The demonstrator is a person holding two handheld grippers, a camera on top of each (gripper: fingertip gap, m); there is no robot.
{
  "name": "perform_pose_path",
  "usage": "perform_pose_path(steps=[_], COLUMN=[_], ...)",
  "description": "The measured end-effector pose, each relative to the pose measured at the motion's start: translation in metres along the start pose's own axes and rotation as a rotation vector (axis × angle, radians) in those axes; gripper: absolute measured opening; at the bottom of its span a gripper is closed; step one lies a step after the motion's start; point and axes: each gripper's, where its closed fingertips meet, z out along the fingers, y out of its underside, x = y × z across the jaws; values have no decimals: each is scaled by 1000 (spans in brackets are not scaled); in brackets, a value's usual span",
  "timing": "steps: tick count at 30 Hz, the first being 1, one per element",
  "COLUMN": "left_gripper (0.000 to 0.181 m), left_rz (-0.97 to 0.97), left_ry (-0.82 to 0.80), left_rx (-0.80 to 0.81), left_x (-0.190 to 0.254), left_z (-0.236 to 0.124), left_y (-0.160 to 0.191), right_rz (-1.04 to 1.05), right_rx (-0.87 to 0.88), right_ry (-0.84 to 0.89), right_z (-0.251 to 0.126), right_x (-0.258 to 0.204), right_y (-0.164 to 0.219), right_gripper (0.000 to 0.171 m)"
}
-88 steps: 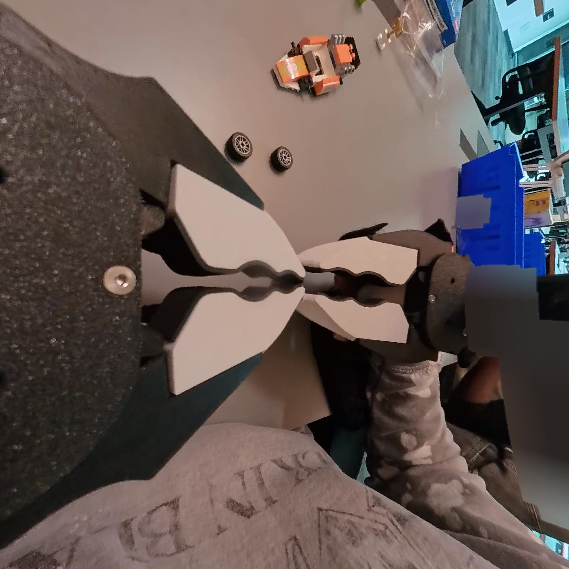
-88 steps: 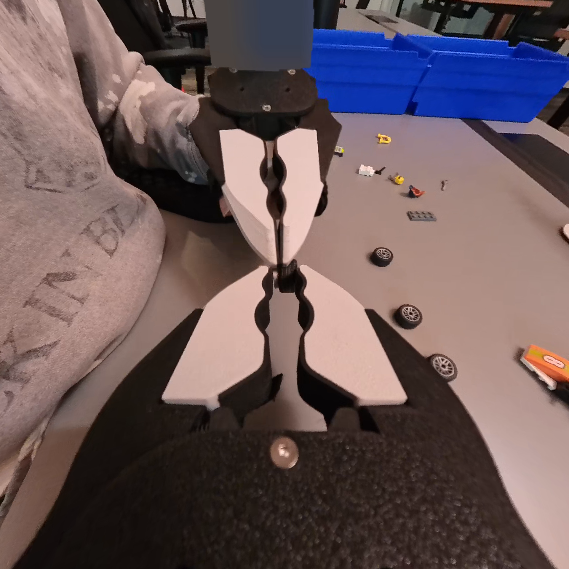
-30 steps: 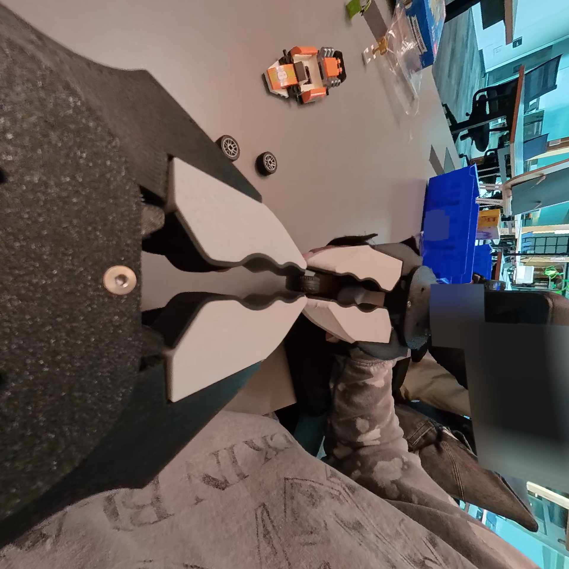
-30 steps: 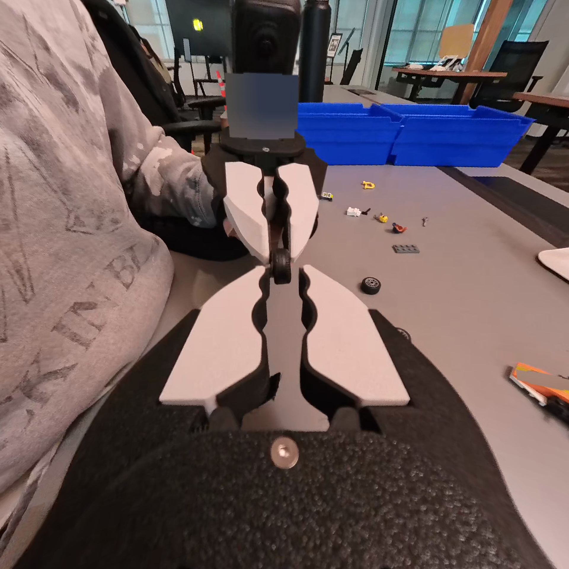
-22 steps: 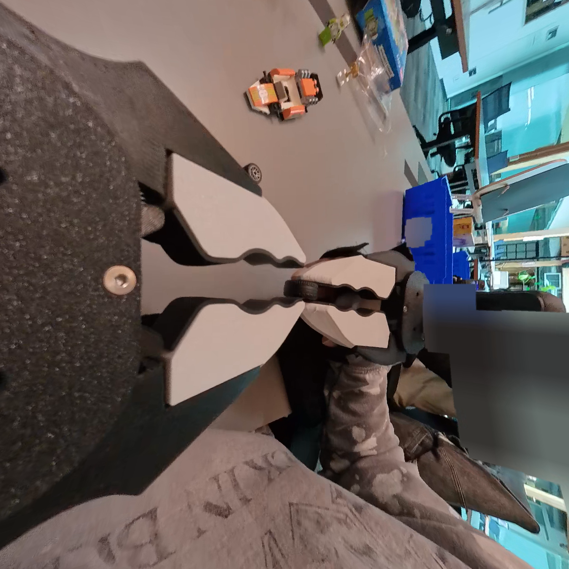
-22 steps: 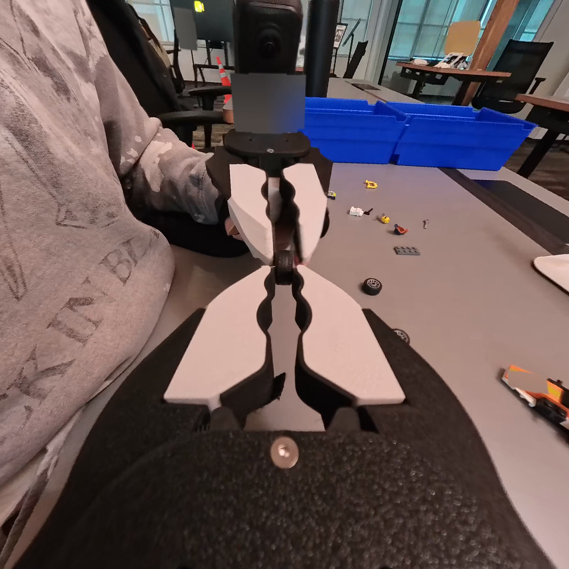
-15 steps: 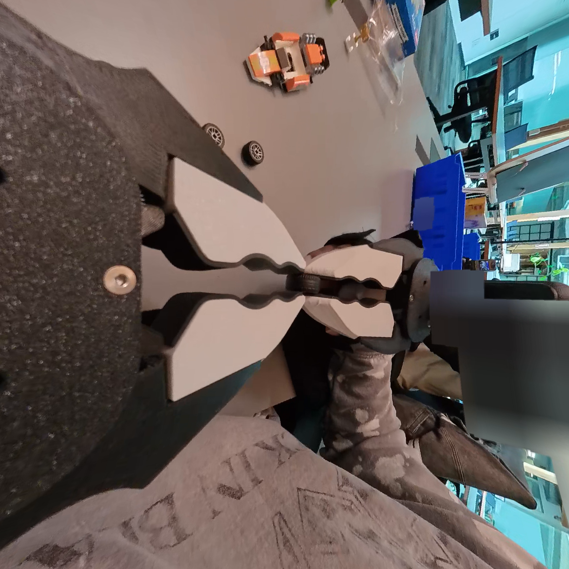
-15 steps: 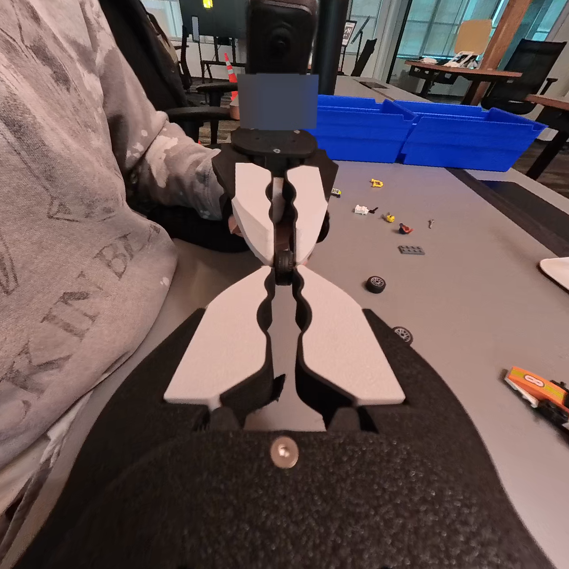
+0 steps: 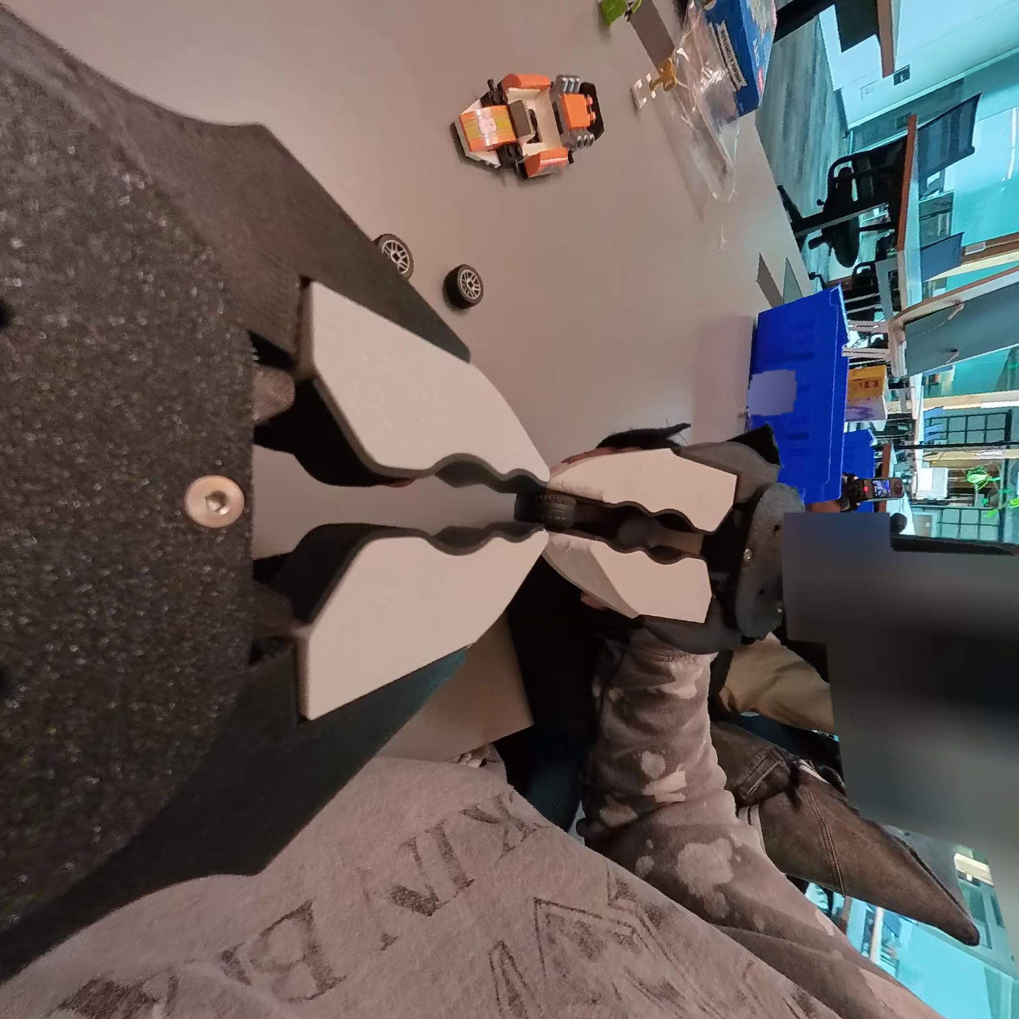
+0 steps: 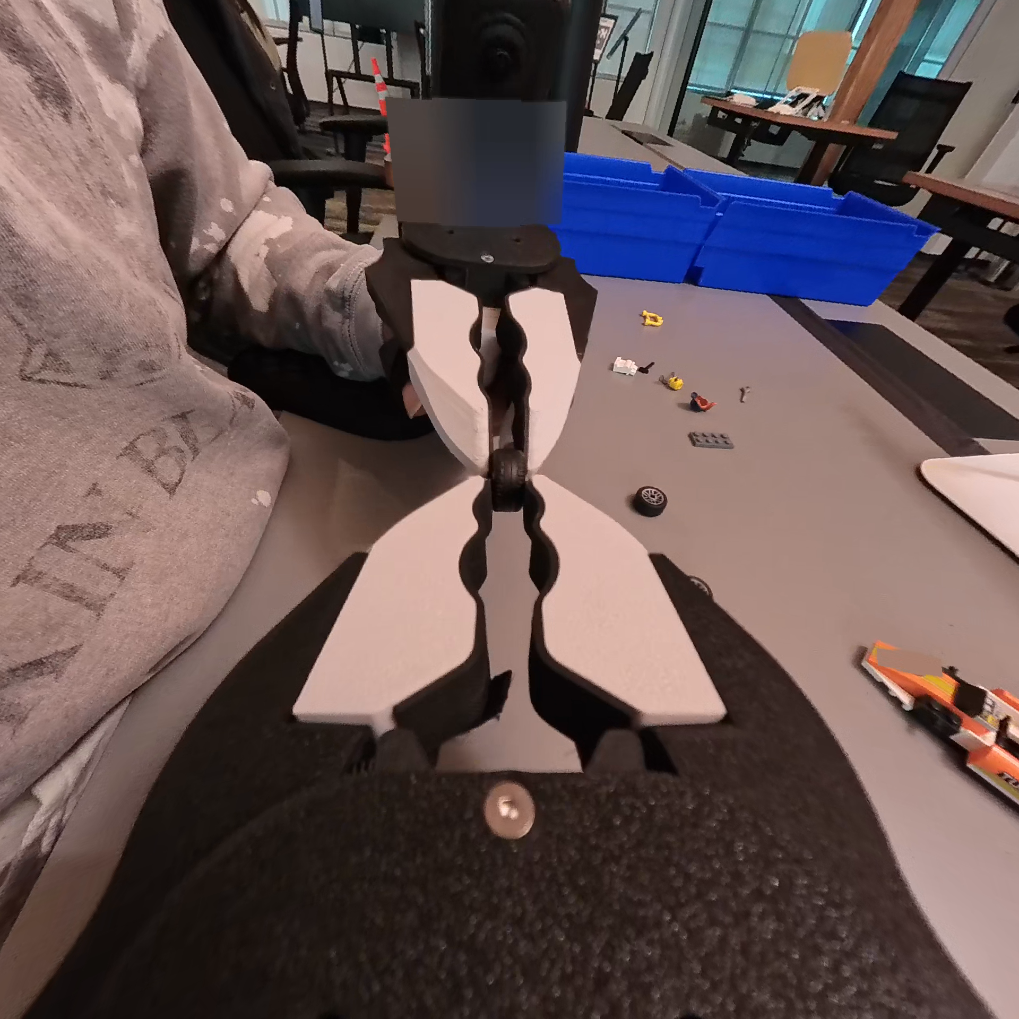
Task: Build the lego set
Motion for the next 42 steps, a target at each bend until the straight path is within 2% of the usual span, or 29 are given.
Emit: perform_pose_path(steps=[5, 11, 14, 30, 36, 42], left_gripper=[12, 18, 10, 11, 13, 10], left_rz=[62, 28, 28, 32, 98, 29], left_ry=[-45, -2, 1, 12, -43, 1], left_rx=[37, 44, 34, -1, 15, 15], left_x=[-5, 0, 2, 7, 3, 8], left_z=[1, 0, 0, 0, 0, 0], left_y=[-1, -3, -3, -4, -3, -3], right_rz=[10, 28, 27, 38, 60, 68], right_rx=[1, 34, 37, 64, 75, 102], right_ry=[14, -11, -24, -64, -57, -81], right_z=[-1, -1, -1, -3, -4, -3], right_x=[4, 1, -1, -7, -3, -7], right_y=[1, -2, -2, -5, -6, -9], right_gripper=[10, 10, 10, 10, 10, 10])
